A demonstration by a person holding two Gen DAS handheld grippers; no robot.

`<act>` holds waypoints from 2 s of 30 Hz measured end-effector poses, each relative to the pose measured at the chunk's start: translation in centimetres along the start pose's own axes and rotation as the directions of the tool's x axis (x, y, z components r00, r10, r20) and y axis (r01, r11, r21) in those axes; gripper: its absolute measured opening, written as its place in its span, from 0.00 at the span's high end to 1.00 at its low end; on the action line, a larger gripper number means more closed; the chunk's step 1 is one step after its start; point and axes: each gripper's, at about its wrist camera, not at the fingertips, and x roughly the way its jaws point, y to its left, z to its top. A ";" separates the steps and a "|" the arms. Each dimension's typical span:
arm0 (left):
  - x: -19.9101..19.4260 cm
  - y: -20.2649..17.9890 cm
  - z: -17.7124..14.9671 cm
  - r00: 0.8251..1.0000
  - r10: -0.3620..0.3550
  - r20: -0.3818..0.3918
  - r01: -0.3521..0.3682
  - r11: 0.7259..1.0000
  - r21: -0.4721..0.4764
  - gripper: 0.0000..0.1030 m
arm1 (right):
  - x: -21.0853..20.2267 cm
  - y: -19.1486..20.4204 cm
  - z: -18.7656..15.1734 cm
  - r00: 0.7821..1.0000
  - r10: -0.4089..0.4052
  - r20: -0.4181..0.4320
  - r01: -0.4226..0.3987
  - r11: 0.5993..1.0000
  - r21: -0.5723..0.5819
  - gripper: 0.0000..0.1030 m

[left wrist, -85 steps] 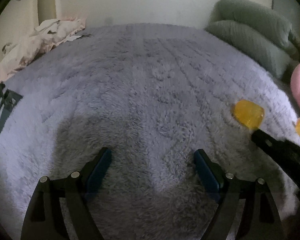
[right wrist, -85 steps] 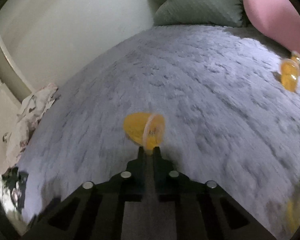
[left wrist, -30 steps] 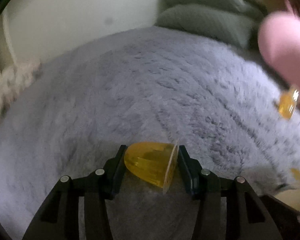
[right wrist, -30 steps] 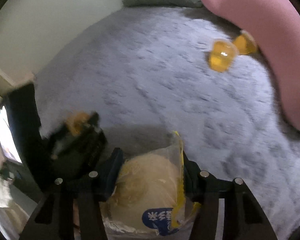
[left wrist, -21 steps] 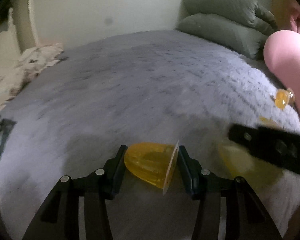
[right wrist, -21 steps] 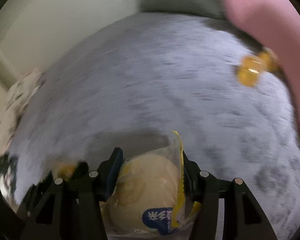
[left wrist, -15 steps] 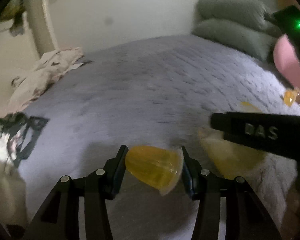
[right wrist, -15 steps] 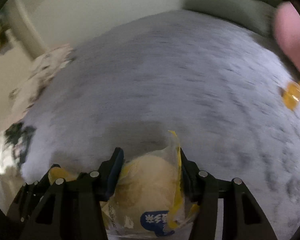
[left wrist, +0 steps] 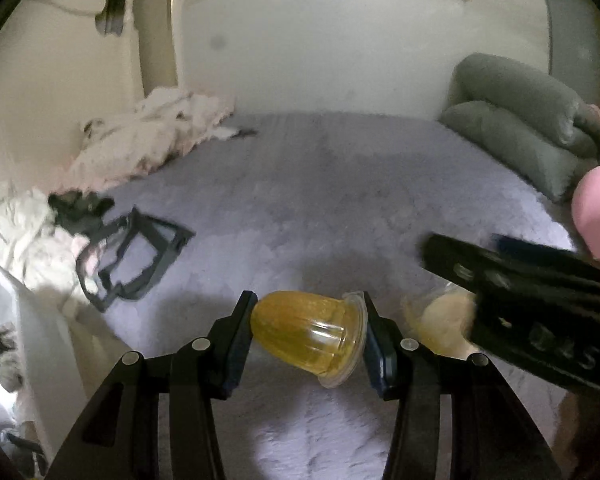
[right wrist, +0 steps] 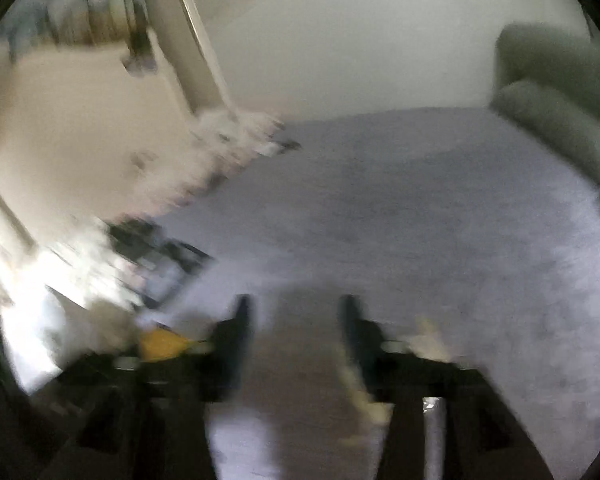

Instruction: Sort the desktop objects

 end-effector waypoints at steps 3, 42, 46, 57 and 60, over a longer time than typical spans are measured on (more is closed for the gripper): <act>2.1 0.1 -0.8 0.999 -0.022 -0.048 0.021 1.000 -0.024 0.52 | 1.2 -1.8 -0.6 0.976 -0.207 -0.067 0.208 0.978 0.004 0.20; 1.3 -0.2 -1.4 0.998 -0.065 0.010 0.065 0.998 0.018 0.57 | 6.9 -2.1 -2.5 0.981 -0.054 -0.188 0.058 0.998 0.014 0.31; -1.8 1.6 0.1 0.996 -0.083 0.038 0.086 0.994 -0.067 0.57 | 4.1 0.6 -0.5 0.996 0.051 -0.069 -0.050 0.999 0.018 0.31; -11.5 7.1 1.4 0.981 0.123 0.149 -0.097 0.981 -0.166 0.57 | -3.0 8.4 1.9 0.943 0.303 0.140 -0.299 0.953 -0.051 0.31; -12.8 9.1 0.8 0.973 0.187 0.137 -0.157 0.966 -0.206 0.57 | -3.5 10.3 2.0 0.905 0.395 0.159 -0.388 0.919 -0.073 0.31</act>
